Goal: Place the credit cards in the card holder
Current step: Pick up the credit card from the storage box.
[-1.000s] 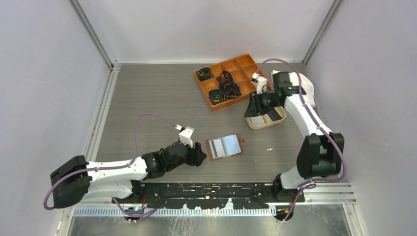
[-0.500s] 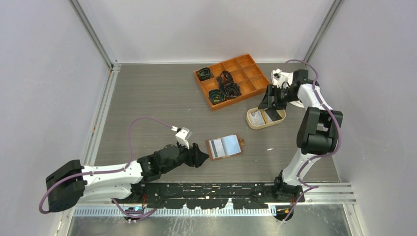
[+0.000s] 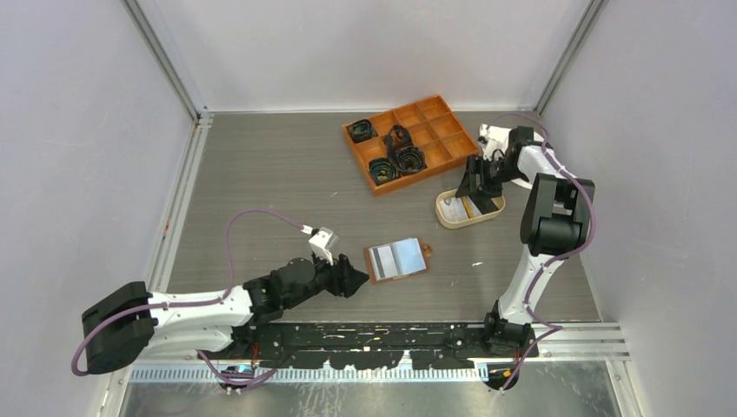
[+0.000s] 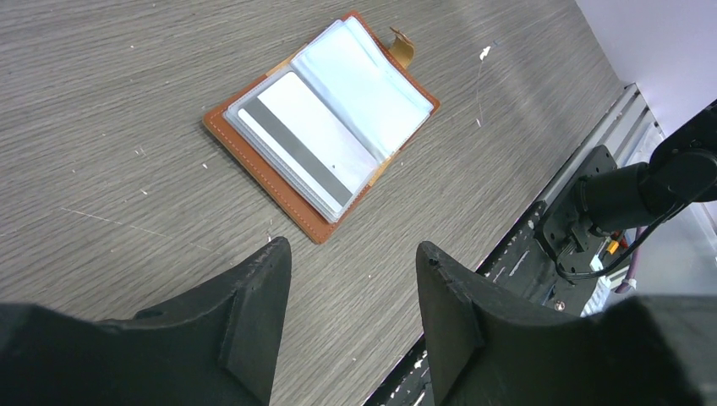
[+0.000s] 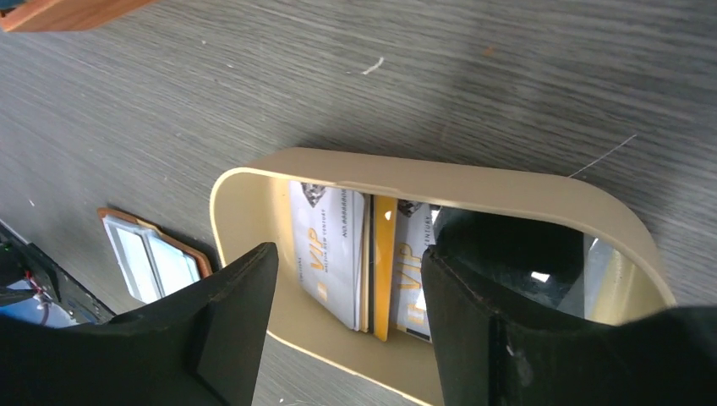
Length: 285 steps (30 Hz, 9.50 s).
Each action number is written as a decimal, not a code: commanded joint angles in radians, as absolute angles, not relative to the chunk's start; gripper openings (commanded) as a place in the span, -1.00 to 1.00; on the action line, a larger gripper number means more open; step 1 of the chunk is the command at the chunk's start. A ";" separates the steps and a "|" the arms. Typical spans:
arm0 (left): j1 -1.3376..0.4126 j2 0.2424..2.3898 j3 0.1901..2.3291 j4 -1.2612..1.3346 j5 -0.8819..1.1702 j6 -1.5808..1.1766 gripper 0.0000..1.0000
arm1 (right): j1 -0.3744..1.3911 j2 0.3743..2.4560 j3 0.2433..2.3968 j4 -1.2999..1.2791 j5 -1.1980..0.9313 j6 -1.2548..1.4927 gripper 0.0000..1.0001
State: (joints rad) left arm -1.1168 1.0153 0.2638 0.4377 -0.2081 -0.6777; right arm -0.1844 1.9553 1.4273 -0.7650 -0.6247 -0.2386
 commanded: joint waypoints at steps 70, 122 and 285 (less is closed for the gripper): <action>-1.111 1.038 0.270 0.541 -0.188 -0.693 0.11 | -0.209 2.108 1.587 -1.057 -0.909 -0.341 -0.85; -1.111 0.993 0.265 0.527 -0.181 -0.697 0.13 | -0.345 2.061 1.540 -1.022 -0.789 -0.329 -0.94; -0.819 0.928 0.560 0.319 0.551 -0.686 -1.00 | 0.472 1.285 0.982 0.013 -1.242 0.334 -0.45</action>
State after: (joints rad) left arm -0.8215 0.9413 0.5106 0.3084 0.5297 -0.7113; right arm 0.4648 1.2896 0.9527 -0.0048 -1.2114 0.3508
